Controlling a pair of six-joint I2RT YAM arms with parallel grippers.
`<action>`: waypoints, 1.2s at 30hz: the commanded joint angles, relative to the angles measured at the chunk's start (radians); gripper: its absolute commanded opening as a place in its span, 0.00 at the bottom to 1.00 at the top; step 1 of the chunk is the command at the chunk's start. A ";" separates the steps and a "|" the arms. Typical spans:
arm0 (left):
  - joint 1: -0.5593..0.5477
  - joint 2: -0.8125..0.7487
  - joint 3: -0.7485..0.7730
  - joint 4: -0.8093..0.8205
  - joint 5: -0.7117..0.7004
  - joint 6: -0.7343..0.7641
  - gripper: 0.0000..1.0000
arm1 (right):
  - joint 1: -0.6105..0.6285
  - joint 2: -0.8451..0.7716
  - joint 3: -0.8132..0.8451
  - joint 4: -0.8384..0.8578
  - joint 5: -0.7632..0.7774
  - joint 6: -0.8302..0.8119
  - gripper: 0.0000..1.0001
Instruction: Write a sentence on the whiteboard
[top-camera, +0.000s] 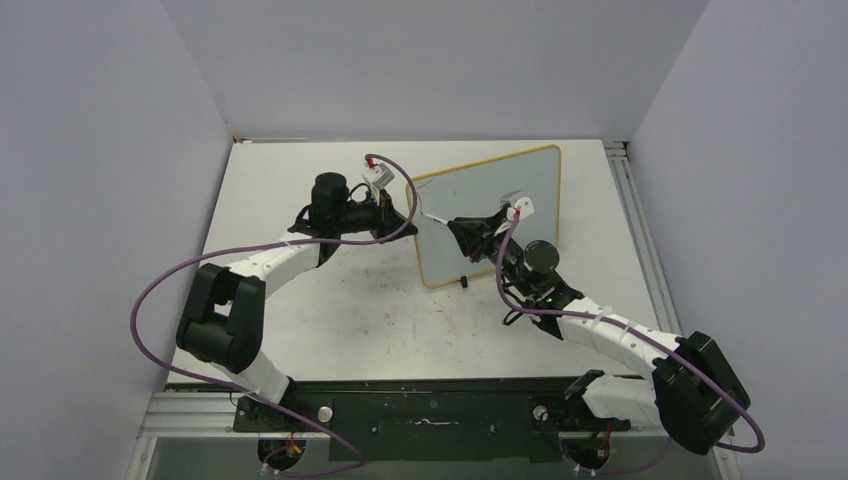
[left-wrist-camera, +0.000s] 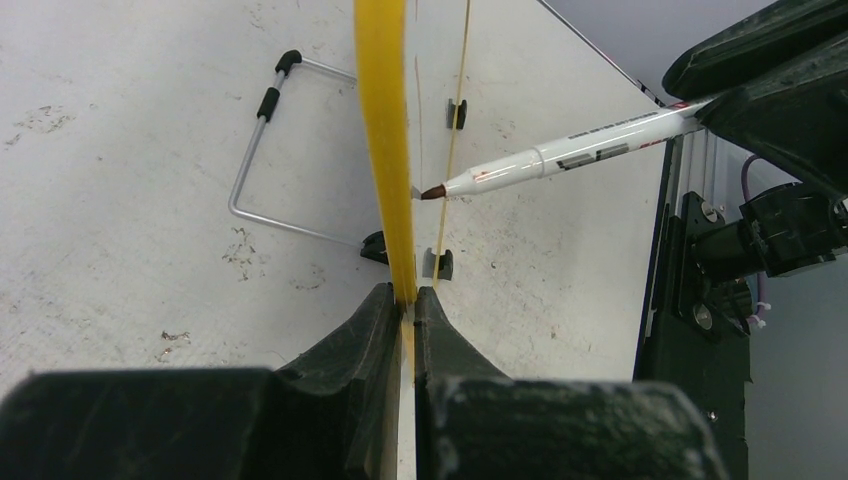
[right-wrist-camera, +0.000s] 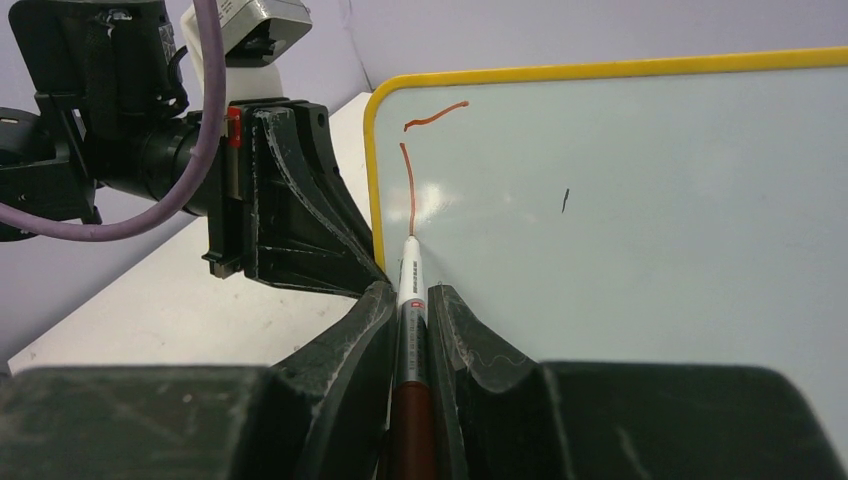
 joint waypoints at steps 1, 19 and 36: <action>0.003 -0.005 0.039 0.019 0.036 -0.002 0.00 | 0.003 -0.059 0.014 0.010 0.013 0.001 0.05; 0.003 -0.007 0.042 0.016 0.037 -0.001 0.00 | 0.001 0.001 0.082 0.084 0.020 -0.018 0.05; 0.003 -0.008 0.041 0.013 0.039 0.002 0.00 | -0.018 -0.021 0.062 0.054 0.098 -0.039 0.05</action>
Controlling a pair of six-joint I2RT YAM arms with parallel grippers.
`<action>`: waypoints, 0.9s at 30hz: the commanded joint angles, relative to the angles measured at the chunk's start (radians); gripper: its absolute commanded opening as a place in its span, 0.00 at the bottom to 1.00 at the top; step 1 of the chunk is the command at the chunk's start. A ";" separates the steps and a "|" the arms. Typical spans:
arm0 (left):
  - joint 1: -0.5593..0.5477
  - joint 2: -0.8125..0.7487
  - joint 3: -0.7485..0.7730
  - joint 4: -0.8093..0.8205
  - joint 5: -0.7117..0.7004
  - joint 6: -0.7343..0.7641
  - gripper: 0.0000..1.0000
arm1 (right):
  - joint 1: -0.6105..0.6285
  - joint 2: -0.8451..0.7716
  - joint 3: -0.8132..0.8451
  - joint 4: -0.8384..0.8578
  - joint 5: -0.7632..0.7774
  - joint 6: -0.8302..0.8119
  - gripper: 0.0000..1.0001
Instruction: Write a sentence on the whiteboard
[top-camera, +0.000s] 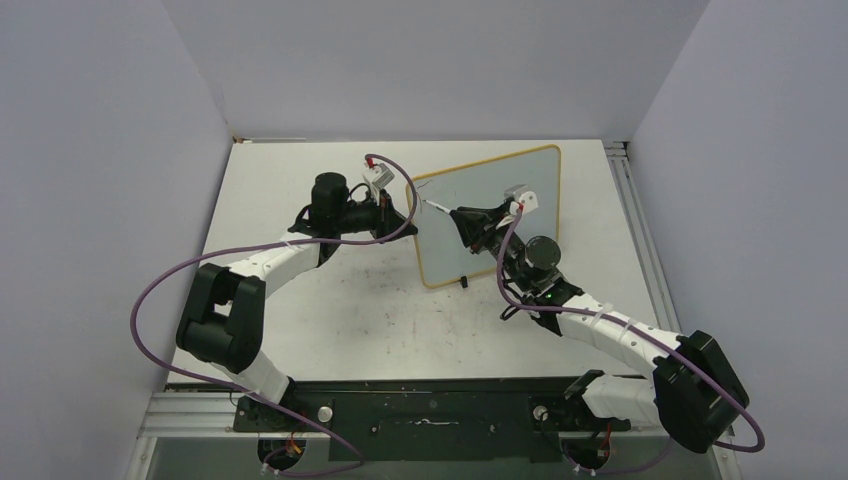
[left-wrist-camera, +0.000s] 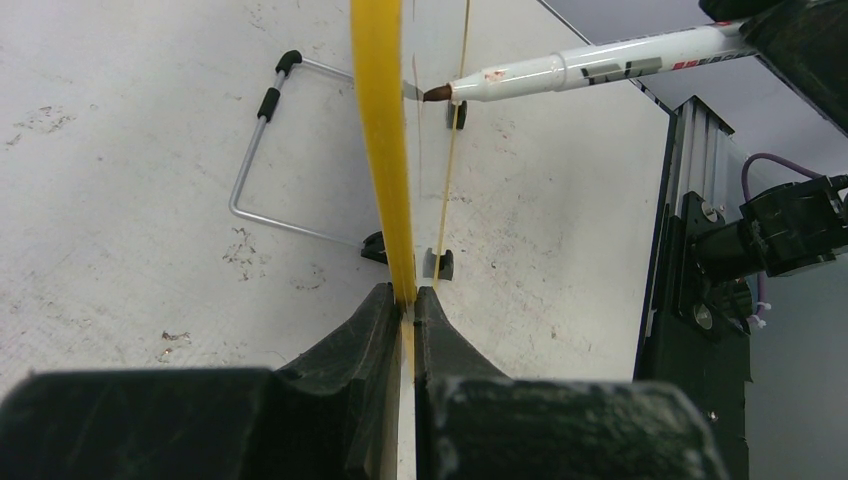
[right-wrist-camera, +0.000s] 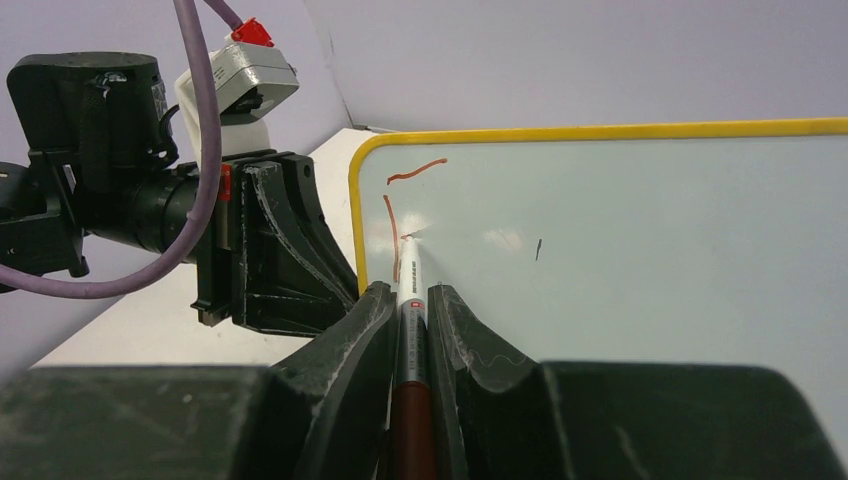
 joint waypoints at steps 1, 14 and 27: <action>0.003 -0.008 0.041 0.012 0.035 0.002 0.00 | -0.019 -0.025 0.022 0.042 0.045 -0.020 0.05; 0.003 -0.008 0.043 0.011 0.034 0.003 0.00 | -0.023 -0.096 -0.002 0.034 0.021 -0.016 0.05; 0.003 -0.006 0.042 0.010 0.036 0.005 0.00 | -0.071 -0.061 -0.023 0.060 -0.021 0.020 0.05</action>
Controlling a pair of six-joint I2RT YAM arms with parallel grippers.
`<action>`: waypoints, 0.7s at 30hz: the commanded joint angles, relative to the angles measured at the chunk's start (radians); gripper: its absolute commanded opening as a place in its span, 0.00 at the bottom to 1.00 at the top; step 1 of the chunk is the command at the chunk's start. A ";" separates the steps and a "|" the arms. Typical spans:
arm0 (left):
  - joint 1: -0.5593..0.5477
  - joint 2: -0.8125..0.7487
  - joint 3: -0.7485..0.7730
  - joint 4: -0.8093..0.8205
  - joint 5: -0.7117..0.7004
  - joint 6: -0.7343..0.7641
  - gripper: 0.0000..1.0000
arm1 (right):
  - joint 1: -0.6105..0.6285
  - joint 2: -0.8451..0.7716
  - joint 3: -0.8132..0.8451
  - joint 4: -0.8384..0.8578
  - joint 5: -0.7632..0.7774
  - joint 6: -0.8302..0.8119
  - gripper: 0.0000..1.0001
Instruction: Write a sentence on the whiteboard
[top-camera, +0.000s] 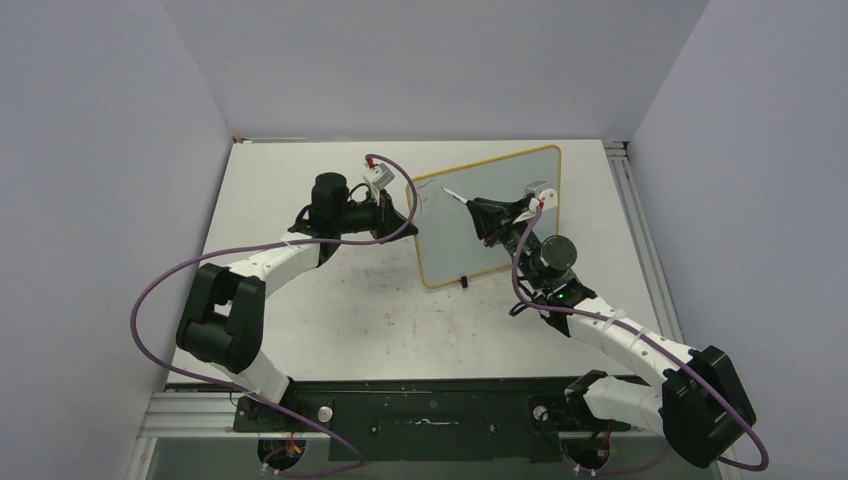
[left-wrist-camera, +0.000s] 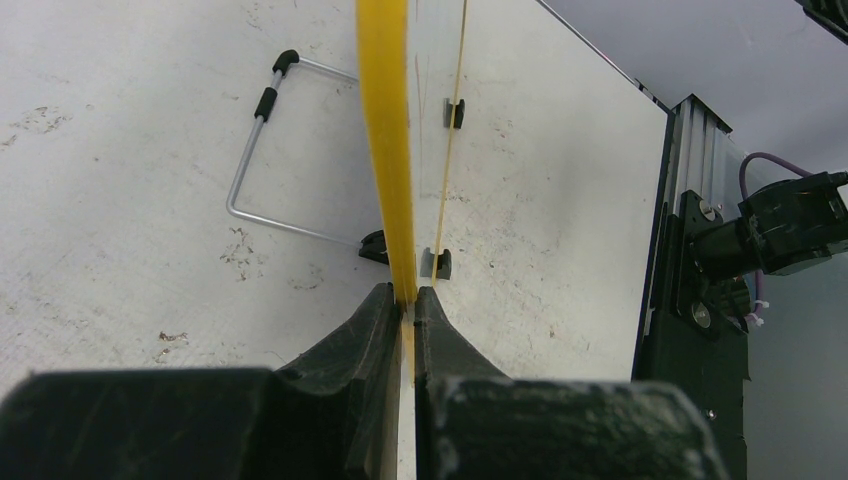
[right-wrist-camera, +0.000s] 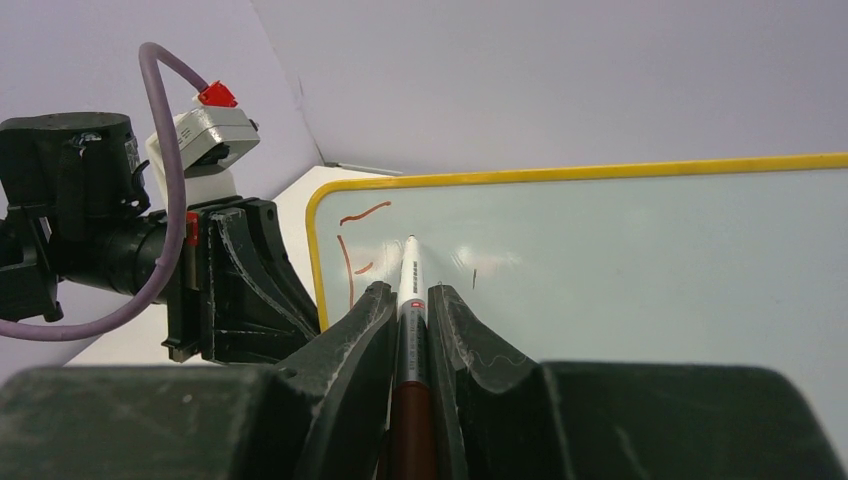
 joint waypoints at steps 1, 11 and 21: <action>0.003 -0.006 0.043 0.010 0.034 0.005 0.00 | -0.009 0.013 -0.012 0.071 -0.029 0.018 0.05; 0.003 -0.002 0.043 0.010 0.034 0.005 0.00 | -0.014 0.038 -0.012 0.090 -0.042 0.028 0.05; 0.003 0.000 0.045 0.006 0.035 0.008 0.00 | -0.017 0.068 0.009 0.101 -0.084 0.020 0.05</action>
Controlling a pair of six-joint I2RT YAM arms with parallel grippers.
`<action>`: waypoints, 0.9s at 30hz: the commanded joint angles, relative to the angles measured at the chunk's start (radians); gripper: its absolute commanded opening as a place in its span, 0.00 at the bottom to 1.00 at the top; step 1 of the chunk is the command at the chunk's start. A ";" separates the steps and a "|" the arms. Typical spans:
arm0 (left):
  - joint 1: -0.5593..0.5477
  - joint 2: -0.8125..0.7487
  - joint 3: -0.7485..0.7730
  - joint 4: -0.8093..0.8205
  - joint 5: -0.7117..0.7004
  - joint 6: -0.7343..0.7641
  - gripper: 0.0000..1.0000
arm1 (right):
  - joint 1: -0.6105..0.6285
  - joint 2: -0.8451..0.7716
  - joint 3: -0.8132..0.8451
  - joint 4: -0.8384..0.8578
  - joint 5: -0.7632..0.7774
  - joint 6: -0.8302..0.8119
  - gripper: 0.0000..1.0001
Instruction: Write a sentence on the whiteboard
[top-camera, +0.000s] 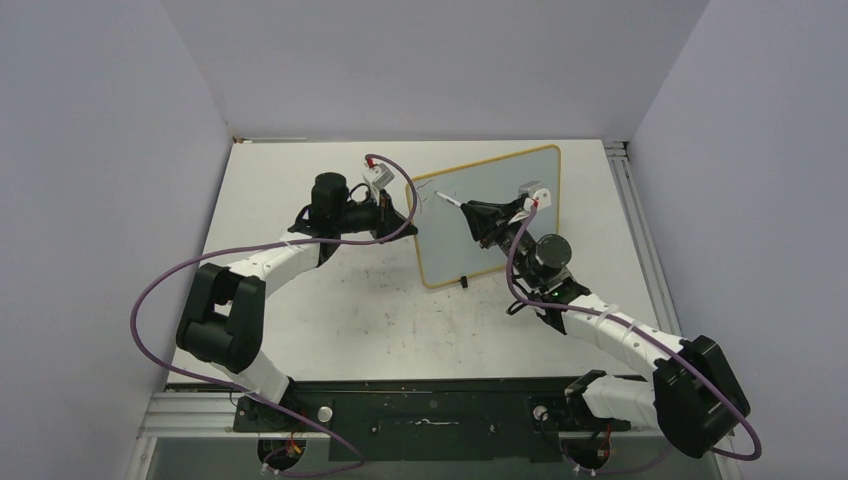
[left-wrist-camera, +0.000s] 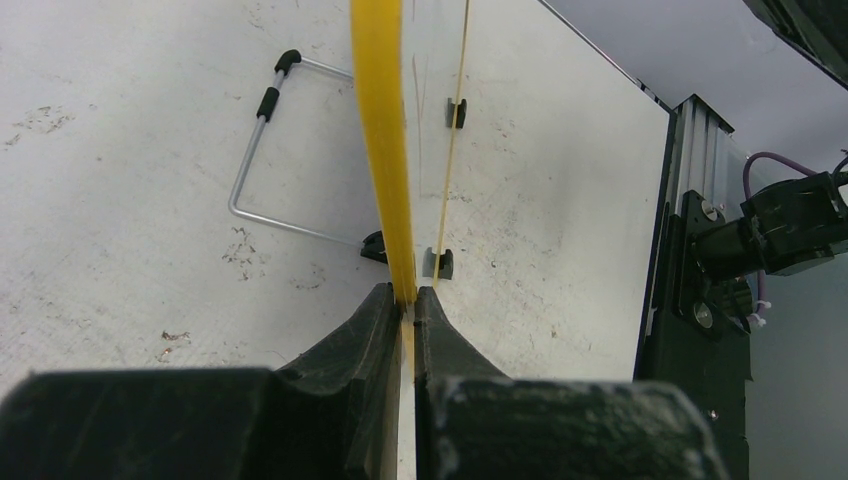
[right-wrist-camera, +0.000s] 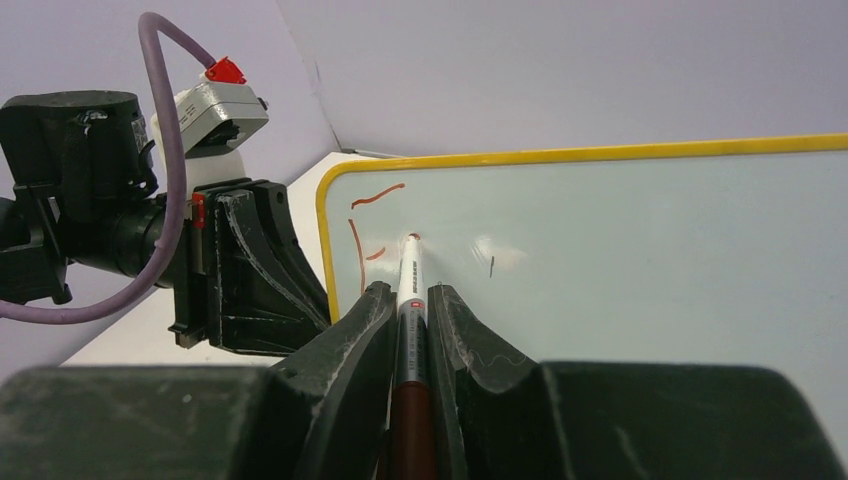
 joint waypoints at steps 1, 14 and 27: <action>0.002 0.000 0.045 0.006 0.034 0.006 0.00 | -0.008 0.024 0.018 0.061 -0.054 -0.004 0.05; 0.002 -0.002 0.046 0.006 0.035 0.006 0.00 | -0.007 0.008 -0.047 0.012 -0.072 0.009 0.05; 0.001 -0.003 0.044 0.006 0.035 0.006 0.00 | -0.009 -0.024 -0.039 0.023 0.017 -0.017 0.05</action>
